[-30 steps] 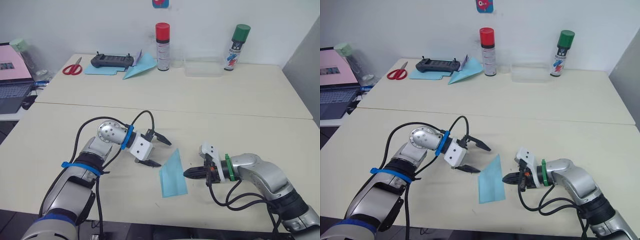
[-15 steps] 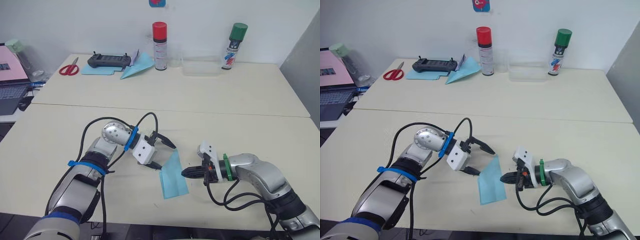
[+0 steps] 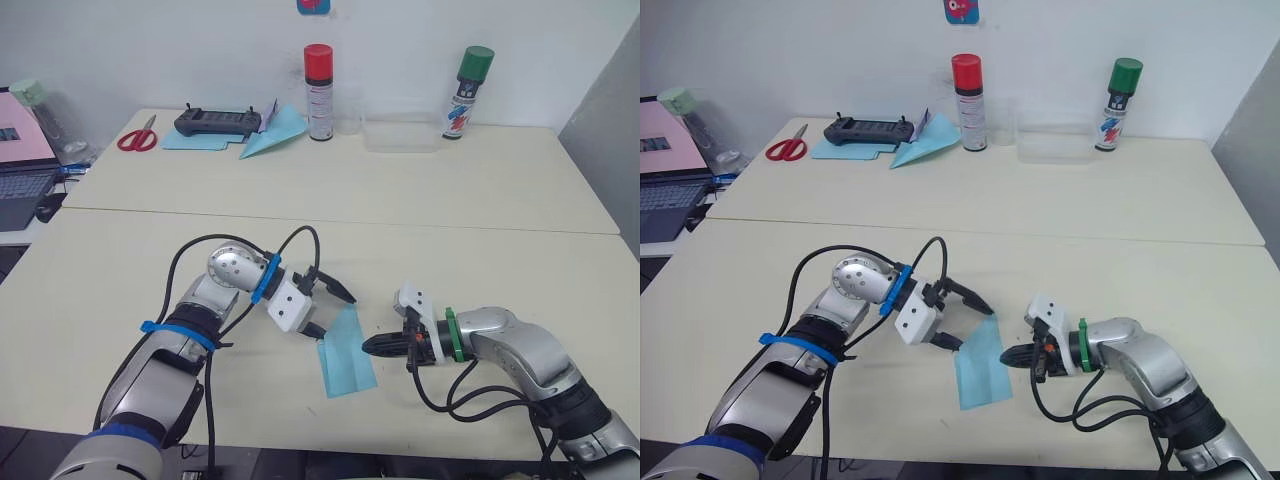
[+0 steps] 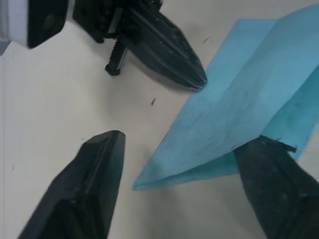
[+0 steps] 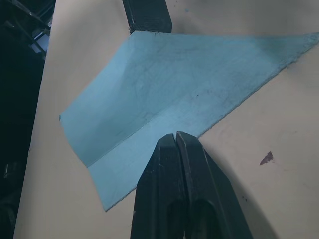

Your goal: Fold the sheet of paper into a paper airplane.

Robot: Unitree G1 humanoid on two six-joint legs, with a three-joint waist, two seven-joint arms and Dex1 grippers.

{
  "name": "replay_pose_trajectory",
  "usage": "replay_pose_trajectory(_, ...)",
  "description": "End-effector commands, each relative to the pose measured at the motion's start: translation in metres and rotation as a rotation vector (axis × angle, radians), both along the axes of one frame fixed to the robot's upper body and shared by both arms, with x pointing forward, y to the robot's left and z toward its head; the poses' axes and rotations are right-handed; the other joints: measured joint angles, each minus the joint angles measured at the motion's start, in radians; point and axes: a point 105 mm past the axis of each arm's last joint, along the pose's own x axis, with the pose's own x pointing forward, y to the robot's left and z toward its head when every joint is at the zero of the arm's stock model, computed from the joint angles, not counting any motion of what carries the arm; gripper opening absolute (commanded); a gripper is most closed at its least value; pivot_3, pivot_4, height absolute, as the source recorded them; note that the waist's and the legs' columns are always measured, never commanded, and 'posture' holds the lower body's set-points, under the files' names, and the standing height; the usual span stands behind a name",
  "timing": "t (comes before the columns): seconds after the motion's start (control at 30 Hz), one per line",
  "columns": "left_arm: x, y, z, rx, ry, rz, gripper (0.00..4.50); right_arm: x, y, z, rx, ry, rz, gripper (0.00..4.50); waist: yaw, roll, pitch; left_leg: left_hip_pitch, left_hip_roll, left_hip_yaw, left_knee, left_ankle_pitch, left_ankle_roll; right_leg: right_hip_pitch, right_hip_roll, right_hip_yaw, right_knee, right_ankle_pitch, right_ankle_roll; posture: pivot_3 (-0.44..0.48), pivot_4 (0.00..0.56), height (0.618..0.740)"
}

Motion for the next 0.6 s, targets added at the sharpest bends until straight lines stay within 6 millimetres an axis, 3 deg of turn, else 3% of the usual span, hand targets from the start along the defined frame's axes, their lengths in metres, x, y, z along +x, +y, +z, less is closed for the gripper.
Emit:
replay_pose_trajectory(0.03,-0.004,-0.003,0.000,0.006,-0.038,-0.054,2.43,0.000,0.001,-0.003,-0.006,0.010,0.002,0.00,0.000,0.000,0.000,0.000,0.000,0.000,0.000,0.000,0.000,0.000,0.000,0.000,0.000,0.000,0.000,0.000,0.150,0.740)
replay_pose_trajectory(0.3,-0.008,-0.005,-0.005,0.010,-0.049,-0.085,0.01,0.004,0.002,0.007,0.035,-0.017,-0.037,0.00,-0.001,0.000,0.000,0.001,0.000,0.000,0.001,0.000,0.000,0.001,0.000,0.000,0.001,0.000,0.000,0.000,0.150,0.740)
replay_pose_trajectory(0.43,0.000,-0.003,0.000,-0.005,-0.063,-0.016,0.01,0.012,-0.002,0.014,0.051,-0.055,-0.088,0.00,0.000,0.000,0.000,0.001,0.000,0.000,0.001,0.000,0.000,0.001,0.000,0.000,0.001,0.000,0.000,0.000,0.150,0.740)
replay_pose_trajectory(0.6,0.021,0.034,0.022,0.100,0.035,0.294,0.01,0.046,-0.017,0.057,0.153,-0.230,-0.326,0.00,-0.009,0.001,0.002,0.000,0.001,0.000,0.000,0.000,0.000,-0.002,0.001,0.001,0.003,0.000,0.000,0.000,0.150,0.740)
